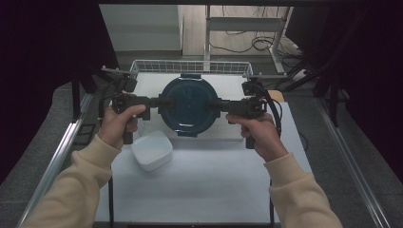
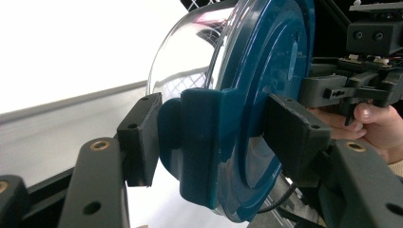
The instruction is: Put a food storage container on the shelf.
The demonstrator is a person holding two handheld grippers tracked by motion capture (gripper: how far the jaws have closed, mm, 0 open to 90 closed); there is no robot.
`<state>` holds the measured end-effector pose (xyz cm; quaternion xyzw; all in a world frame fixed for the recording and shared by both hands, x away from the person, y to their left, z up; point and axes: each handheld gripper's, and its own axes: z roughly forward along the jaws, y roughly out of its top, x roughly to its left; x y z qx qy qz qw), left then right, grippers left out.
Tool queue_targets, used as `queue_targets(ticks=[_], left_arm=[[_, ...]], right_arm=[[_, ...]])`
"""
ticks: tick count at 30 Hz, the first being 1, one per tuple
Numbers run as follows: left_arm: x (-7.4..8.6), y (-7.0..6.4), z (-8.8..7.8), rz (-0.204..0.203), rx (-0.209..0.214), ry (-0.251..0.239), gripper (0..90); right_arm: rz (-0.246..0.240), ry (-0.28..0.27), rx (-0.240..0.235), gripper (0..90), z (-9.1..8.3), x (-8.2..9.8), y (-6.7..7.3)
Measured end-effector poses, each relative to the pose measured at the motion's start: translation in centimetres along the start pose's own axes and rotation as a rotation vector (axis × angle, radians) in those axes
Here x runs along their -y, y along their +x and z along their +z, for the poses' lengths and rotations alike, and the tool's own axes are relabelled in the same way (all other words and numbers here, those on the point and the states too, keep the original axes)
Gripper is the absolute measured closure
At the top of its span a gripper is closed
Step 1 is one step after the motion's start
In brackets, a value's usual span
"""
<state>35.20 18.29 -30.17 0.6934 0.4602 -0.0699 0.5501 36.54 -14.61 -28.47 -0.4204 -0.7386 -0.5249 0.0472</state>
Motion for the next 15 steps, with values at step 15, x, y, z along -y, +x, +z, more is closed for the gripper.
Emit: queue_targets(ticks=[15], left_arm=[[-4.2,2.6,0.6,-0.028,0.023,0.004,39.9]], right_arm=[[0.002,0.036,0.011,45.4,1.5,-4.4,-1.2]])
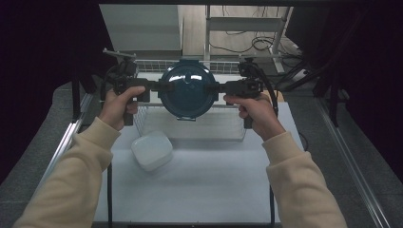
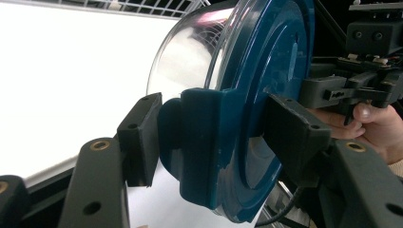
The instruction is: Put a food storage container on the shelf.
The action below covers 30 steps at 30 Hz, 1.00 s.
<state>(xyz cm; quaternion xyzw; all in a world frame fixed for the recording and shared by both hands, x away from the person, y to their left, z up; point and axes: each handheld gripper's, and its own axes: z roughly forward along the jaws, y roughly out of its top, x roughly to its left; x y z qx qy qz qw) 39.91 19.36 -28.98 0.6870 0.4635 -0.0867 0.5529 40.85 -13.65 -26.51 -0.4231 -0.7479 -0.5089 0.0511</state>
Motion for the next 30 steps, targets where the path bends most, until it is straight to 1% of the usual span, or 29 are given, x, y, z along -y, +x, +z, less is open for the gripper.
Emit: queue_targets(ticks=[2,3,4,6,8,9,11,13,14,15,16,17,20,22,23,24,26,27,28,29,30], left_arm=[[-0.5,0.3,0.2,-0.004,0.002,-0.004,39.8],[-0.5,0.3,0.2,-0.004,0.002,-0.004,39.8],[-1.1,0.6,0.3,-0.01,0.005,0.003,39.8],[-1.6,0.9,0.4,-0.008,0.007,0.004,39.8],[-1.8,1.0,0.4,-0.01,0.006,0.006,39.8],[-2.3,1.2,0.7,-0.014,0.003,0.004,39.8],[-2.4,1.3,0.8,-0.015,0.003,0.003,39.9],[-2.8,1.7,1.3,-0.028,0.002,0.002,39.9],[-2.8,1.7,1.3,-0.028,0.002,0.002,40.0],[-3.0,2.0,1.6,-0.036,0.003,0.005,40.0],[-3.0,2.0,1.6,-0.036,0.003,0.005,40.1],[-3.0,2.3,1.8,-0.041,0.003,0.006,40.1],[-3.0,2.9,2.2,-0.052,0.0,0.009,40.1],[-3.0,3.4,2.4,-0.067,0.0,0.012,40.1],[-3.0,3.6,2.6,-0.075,-0.004,0.016,40.0],[-3.0,3.6,2.6,-0.075,-0.004,0.016,40.0],[-2.9,4.3,3.0,-0.085,-0.009,0.028,40.0],[-2.9,4.8,3.4,-0.093,-0.015,0.045,39.9],[-2.9,4.8,3.4,-0.093,-0.015,0.045,39.7],[-3.0,5.2,3.5,-0.108,-0.012,0.045,40.0],[-3.0,5.2,3.5,-0.108,-0.012,0.045,40.1]], right_arm=[[0.0,0.003,0.0,45.4,0.2,-0.6,-0.3],[0.0,0.003,0.0,45.4,0.2,-0.6,-0.3],[0.003,0.006,0.001,45.3,0.3,-1.1,-0.5],[0.004,0.008,0.003,45.4,0.4,-1.6,-0.6],[0.004,0.006,0.004,45.4,0.5,-1.9,-0.8],[0.007,0.009,0.002,45.4,0.7,-2.5,-1.2],[0.008,0.01,0.0,45.4,0.7,-2.6,-1.3],[0.013,0.013,-0.003,45.4,0.9,-3.2,-2.1],[0.015,0.013,-0.004,45.4,1.0,-3.3,-2.3],[0.018,0.019,-0.005,45.5,1.1,-3.5,-2.5],[0.018,0.019,-0.005,45.5,1.1,-3.5,-2.5],[0.019,0.025,-0.006,45.5,1.3,-3.7,-2.9],[0.022,0.037,-0.011,45.5,1.7,-3.9,-3.5],[0.029,0.047,-0.01,45.4,2.1,-3.9,-4.0],[0.034,0.053,-0.011,45.4,2.3,-3.9,-4.1],[0.041,0.056,-0.012,45.3,2.6,-3.9,-4.4],[0.057,0.066,-0.011,44.9,3.1,-3.8,-5.1],[0.063,0.07,-0.008,44.7,3.4,-3.8,-5.4],[0.063,0.07,-0.008,44.7,3.4,-3.8,-5.4],[0.084,0.059,-0.008,44.4,3.8,-3.7,-5.8],[0.089,0.054,-0.009,44.4,3.9,-3.8,-6.0]])
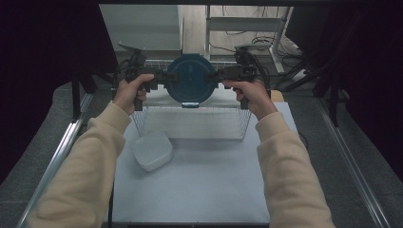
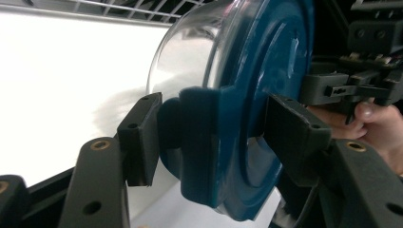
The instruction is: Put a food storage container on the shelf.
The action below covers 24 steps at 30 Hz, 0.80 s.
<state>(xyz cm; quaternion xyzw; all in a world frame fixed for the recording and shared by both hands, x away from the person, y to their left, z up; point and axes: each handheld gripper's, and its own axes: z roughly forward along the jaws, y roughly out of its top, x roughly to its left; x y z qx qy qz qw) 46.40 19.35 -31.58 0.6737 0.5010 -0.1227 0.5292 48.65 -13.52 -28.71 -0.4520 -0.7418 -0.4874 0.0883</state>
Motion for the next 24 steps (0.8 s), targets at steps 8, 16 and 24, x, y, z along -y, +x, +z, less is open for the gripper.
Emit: queue_targets(ticks=[8,16,24], left_arm=[[-1.0,2.0,0.9,-0.111,0.04,-0.022,39.9],[-1.3,3.0,1.8,-0.181,0.046,-0.033,38.8],[-1.2,3.3,2.1,-0.185,0.052,-0.044,38.4]], right_arm=[[0.112,-0.035,0.015,42.1,0.9,-0.5,-1.0],[0.251,-0.036,0.001,39.6,1.9,-0.7,-2.7],[0.309,-0.032,-0.037,38.5,2.2,-0.4,-4.1]])
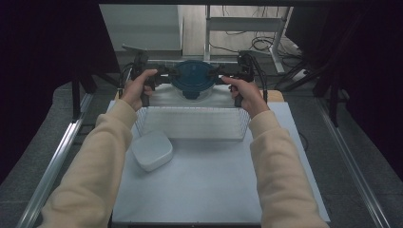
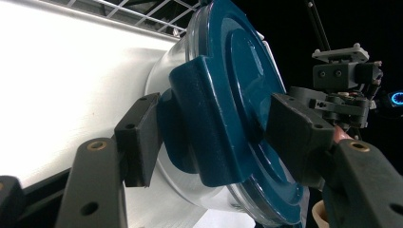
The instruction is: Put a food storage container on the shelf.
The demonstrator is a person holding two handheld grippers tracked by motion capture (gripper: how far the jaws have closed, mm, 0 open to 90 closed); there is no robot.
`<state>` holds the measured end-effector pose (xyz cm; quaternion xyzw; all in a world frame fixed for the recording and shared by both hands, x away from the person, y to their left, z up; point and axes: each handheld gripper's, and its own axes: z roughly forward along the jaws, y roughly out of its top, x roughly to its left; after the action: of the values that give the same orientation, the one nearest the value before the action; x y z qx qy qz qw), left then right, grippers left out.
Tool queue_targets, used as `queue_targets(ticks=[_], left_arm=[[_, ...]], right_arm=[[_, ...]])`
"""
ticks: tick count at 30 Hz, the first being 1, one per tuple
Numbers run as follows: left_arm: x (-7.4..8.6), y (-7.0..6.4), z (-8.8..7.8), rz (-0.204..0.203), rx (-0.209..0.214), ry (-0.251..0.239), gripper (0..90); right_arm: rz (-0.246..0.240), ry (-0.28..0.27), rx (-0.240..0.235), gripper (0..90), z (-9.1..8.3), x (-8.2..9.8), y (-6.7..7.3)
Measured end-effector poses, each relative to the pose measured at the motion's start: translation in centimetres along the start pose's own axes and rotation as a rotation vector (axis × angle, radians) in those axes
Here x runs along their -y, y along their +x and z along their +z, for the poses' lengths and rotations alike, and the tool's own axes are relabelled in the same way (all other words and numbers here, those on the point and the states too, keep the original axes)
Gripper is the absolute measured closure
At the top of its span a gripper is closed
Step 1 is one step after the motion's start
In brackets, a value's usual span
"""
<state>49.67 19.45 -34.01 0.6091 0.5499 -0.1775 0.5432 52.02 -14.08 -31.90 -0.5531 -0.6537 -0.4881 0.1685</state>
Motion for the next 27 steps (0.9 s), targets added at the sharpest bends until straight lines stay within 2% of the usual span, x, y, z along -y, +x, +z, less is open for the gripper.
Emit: queue_targets(ticks=[2,3,4,5,6,8,9,11,12,13,15,16,17,20,21,22,23,24,25,26,27], left_arm=[[0.1,0.1,0.0,0.008,0.003,-0.004,38.2],[0.2,0.0,0.0,0.024,-0.002,-0.011,37.8],[0.2,-0.2,0.0,0.042,-0.018,-0.025,36.6],[0.4,-0.6,-0.2,0.074,-0.053,-0.047,35.0],[0.4,-0.6,-0.2,0.074,-0.053,-0.047,32.3],[0.9,-1.6,-1.1,0.148,-0.09,-0.083,27.5],[1.1,-2.0,-1.6,0.178,-0.114,-0.097,25.1],[1.8,-2.8,-2.5,0.242,-0.159,-0.113,22.5],[1.8,-2.8,-2.5,0.242,-0.159,-0.113,21.3],[2.8,-3.5,-3.5,0.291,-0.176,-0.138,21.1],[4.0,-4.1,-4.5,0.329,-0.18,-0.153,21.5],[5.1,-4.5,-5.2,0.361,-0.182,-0.159,22.1],[5.7,-4.8,-5.6,0.376,-0.178,-0.163,22.5],[8.9,-5.7,-6.8,0.461,-0.183,-0.147,22.7],[9.7,-5.9,-7.1,0.49,-0.205,-0.144,22.7],[11.1,-6.3,-7.3,0.546,-0.258,-0.151,23.0],[12.2,-6.4,-7.5,0.58,-0.281,-0.146,24.2],[13.2,-6.3,-7.6,0.592,-0.273,-0.136,24.6],[13.2,-6.3,-7.6,0.592,-0.273,-0.136,24.8],[14.2,-6.1,-7.7,0.591,-0.261,-0.124,24.8],[15.7,-5.7,-7.8,0.588,-0.246,-0.097,25.1]], right_arm=[[-0.003,-0.002,0.004,37.1,0.0,0.1,0.1],[-0.018,-0.007,0.017,34.9,0.1,0.2,0.3],[-0.038,-0.014,0.035,31.7,0.2,0.4,0.6],[-0.05,-0.012,0.049,26.4,0.3,0.5,0.9],[-0.076,-0.014,0.065,20.0,0.4,0.8,1.5],[-0.127,-0.015,0.117,13.9,0.4,1.2,2.3],[-0.173,-0.033,0.16,11.0,0.2,1.6,3.0],[-0.24,-0.044,0.212,6.5,-0.4,2.3,4.1],[-0.24,-0.044,0.212,6.5,-0.4,2.3,4.1],[-0.296,-0.086,0.233,6.2,-1.3,3.2,4.9],[-0.347,-0.118,0.221,6.6,-2.4,4.4,5.3],[-0.364,-0.117,0.223,6.7,-2.8,4.8,5.4],[-0.401,-0.113,0.227,6.8,-3.4,5.6,5.6],[-0.487,-0.126,0.255,8.0,-4.7,7.8,5.8],[-0.506,-0.129,0.249,8.7,-5.2,8.6,5.8],[-0.525,-0.128,0.245,9.2,-5.5,9.2,5.7],[-0.555,-0.126,0.24,10.1,-6.0,10.2,5.7],[-0.581,-0.125,0.242,10.4,-6.3,11.0,5.6],[-0.604,-0.13,0.245,10.8,-6.6,11.9,5.6],[-0.604,-0.13,0.245,10.8,-6.6,11.9,5.6],[-0.637,-0.139,0.238,12.3,-7.3,13.7,5.4]])
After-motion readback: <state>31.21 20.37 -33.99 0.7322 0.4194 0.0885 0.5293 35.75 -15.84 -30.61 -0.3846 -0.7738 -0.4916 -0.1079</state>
